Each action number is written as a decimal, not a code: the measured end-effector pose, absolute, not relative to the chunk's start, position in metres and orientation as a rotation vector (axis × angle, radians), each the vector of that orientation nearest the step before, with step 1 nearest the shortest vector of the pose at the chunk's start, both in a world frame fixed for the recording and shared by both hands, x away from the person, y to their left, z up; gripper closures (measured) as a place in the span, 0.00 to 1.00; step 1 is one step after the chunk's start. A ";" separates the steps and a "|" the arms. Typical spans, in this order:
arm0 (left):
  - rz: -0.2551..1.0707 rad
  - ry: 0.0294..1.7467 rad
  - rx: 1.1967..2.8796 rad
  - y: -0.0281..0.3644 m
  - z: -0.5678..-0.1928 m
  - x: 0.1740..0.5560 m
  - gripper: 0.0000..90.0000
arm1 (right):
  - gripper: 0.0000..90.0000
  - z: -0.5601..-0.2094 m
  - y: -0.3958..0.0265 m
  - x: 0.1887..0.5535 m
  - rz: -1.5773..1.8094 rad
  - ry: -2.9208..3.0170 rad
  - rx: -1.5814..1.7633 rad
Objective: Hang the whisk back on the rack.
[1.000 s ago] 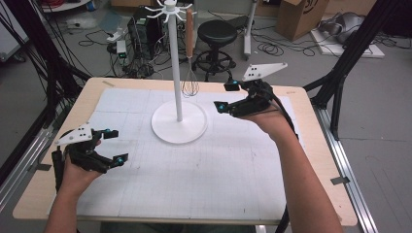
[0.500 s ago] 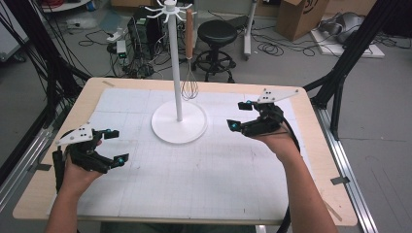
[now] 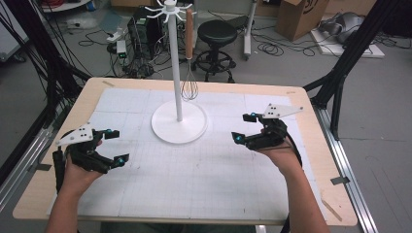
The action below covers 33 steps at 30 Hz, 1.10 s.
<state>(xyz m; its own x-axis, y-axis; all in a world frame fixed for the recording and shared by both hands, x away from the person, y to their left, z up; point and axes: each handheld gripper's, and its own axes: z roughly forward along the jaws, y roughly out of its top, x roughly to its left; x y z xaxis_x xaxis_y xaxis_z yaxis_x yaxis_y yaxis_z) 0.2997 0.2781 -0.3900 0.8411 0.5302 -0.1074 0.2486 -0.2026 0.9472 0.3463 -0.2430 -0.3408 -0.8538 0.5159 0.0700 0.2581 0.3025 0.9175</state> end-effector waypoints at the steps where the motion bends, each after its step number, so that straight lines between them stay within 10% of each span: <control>1: 0.284 0.593 1.792 0.278 -0.390 0.300 0.03 | 0.17 -0.343 -0.244 0.345 1.570 2.333 0.708; 33: 0.262 0.574 1.803 0.269 -0.392 0.302 0.03 | 0.14 -0.391 -0.267 0.331 1.591 2.304 0.821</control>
